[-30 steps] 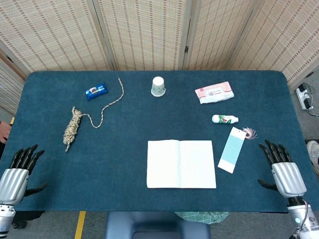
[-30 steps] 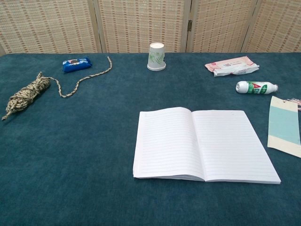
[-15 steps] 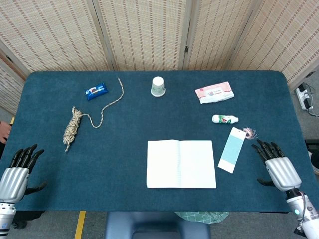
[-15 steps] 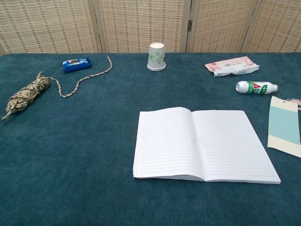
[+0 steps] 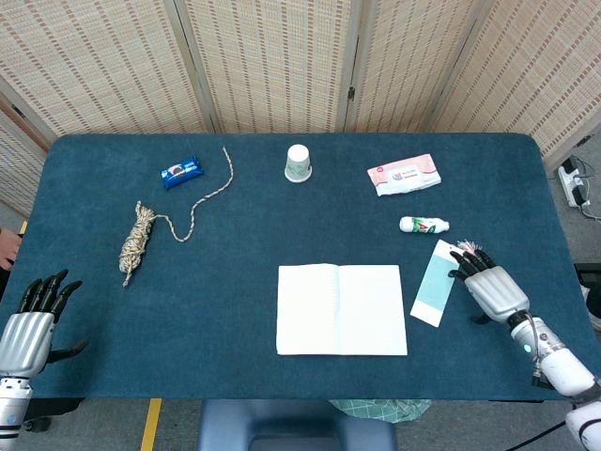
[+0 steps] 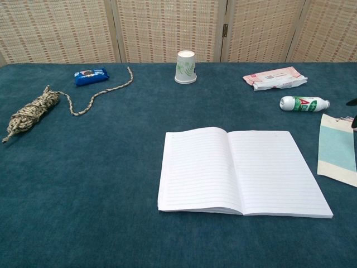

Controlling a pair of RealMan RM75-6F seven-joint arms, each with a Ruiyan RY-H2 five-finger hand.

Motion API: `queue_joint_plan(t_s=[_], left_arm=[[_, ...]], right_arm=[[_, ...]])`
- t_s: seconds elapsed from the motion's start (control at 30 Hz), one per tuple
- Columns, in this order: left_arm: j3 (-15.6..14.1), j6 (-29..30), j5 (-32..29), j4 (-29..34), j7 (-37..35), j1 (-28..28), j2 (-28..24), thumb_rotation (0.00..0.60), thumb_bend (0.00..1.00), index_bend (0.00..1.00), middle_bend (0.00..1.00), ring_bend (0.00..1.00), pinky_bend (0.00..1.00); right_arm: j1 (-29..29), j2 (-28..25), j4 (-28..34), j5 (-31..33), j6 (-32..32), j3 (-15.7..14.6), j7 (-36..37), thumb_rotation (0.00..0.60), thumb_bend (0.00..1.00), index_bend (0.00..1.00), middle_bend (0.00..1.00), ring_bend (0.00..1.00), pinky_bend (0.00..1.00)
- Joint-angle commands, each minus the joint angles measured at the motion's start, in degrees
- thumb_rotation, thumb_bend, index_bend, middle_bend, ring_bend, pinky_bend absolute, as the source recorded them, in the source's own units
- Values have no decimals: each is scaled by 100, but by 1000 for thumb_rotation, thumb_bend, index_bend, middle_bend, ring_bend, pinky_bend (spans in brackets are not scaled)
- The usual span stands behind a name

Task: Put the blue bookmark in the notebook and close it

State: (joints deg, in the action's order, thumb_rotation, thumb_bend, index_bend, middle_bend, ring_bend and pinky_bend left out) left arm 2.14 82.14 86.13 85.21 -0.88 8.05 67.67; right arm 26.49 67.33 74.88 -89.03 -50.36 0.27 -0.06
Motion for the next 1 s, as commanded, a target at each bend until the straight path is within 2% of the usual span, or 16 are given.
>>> queue_joint_plan(t_s=[0.03, 0.3, 1.0], left_arm=[[14, 23, 3, -23, -26, 2, 16, 600, 171, 204, 55, 0, 0], [21, 56, -1, -52, -87, -9, 15, 600, 172, 208, 55, 0, 0], [34, 42, -55, -51, -29, -3, 32, 600, 171, 204, 56, 0, 0]], right_arm=[[136, 211, -196, -83, 104, -42, 142, 600, 124, 256, 0, 0, 0], [380, 467, -419, -204, 210, -130, 223, 600, 128, 258, 0, 0, 0], [640, 608, -534, -157, 389, -333, 26, 600, 145, 258, 0, 0, 0]])
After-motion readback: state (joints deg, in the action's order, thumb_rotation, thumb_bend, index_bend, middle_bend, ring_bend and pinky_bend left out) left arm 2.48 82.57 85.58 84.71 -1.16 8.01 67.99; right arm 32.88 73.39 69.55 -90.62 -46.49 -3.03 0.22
